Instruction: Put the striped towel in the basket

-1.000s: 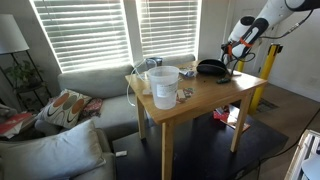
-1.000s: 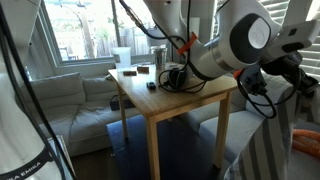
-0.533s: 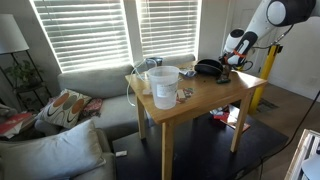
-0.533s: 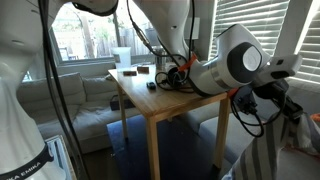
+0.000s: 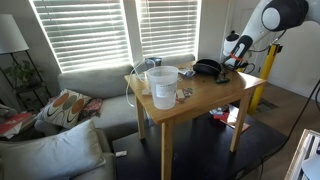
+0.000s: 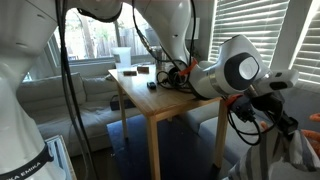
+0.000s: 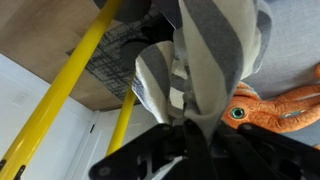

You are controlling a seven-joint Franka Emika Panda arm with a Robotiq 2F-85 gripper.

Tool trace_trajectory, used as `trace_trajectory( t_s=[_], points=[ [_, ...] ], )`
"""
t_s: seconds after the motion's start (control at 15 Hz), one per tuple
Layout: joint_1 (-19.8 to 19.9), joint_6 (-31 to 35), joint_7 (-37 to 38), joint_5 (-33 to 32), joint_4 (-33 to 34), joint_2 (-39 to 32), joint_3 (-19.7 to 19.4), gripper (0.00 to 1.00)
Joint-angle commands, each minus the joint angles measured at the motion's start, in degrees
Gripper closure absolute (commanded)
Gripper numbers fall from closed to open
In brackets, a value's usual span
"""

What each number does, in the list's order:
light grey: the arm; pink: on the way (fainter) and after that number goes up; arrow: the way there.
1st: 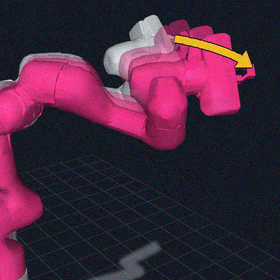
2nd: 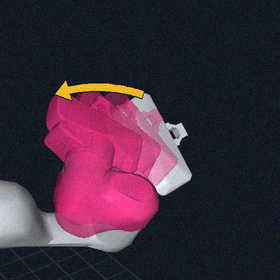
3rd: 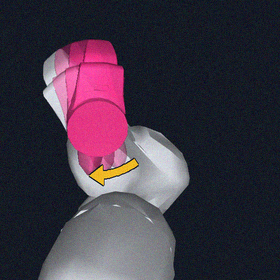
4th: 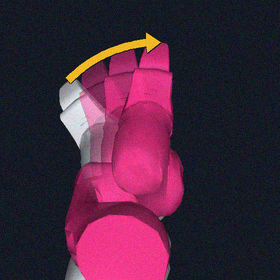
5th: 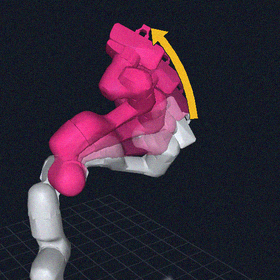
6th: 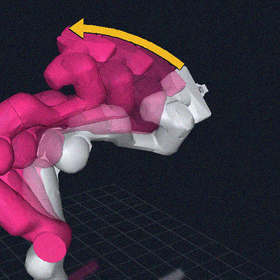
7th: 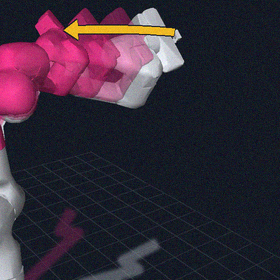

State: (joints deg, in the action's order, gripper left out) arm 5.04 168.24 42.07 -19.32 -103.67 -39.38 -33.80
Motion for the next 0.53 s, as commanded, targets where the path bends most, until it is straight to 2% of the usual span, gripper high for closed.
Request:
trace_trajectory(
  t_s=[0.0, 0.13, 0.33, 0.47],
  points=[
    [-0.89, -1.88, -3.92, 4.44, 1.92, -3.81, 0.90, 0.99],
    [-0.54, -3.04, -5.42, 4.92, 1.78, -3.41, 1.48, 0.99],
    [3.29, -3.87, -12.91, 6.43, 0.84, -1.43, 6.36, 0.99],
    [7.28, -4.07, -19.33, 9.19, 0.37, -0.20, 11.22, 0.99]
  ],
)
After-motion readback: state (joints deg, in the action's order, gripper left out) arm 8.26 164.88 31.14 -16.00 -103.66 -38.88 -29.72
